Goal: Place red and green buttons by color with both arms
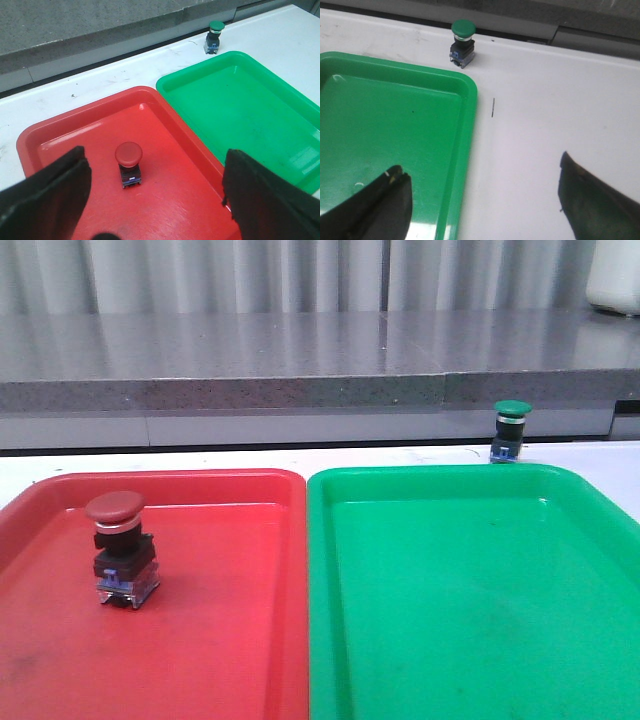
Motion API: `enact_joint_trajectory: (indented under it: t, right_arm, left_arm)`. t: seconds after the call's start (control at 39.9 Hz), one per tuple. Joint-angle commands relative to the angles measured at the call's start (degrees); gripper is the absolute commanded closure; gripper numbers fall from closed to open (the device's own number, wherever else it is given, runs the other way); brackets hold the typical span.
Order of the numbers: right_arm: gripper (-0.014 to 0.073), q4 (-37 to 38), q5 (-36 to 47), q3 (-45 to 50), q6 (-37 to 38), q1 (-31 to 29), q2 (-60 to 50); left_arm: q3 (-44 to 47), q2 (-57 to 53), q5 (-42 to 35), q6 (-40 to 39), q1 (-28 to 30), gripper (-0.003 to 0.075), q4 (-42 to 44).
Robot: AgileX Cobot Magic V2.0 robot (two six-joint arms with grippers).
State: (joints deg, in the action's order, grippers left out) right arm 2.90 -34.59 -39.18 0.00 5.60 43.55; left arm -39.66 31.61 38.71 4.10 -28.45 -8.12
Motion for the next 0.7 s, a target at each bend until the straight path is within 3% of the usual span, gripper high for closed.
enact_joint_trajectory:
  t: [0.0,0.68]
  right_arm:
    - [-0.0025,-0.5,4.6,-5.4,-0.7,0.2,7.3]
    - [-0.0017,-5.5,13.4,-37.8,-0.6,0.2,54.7]
  left_arm:
    - [-1.5,0.1,-4.1,-0.6,-0.5,0.0187,-0.3]
    - [-1.5,0.1,-4.1,-0.6,-0.5,0.0187,-0.3]
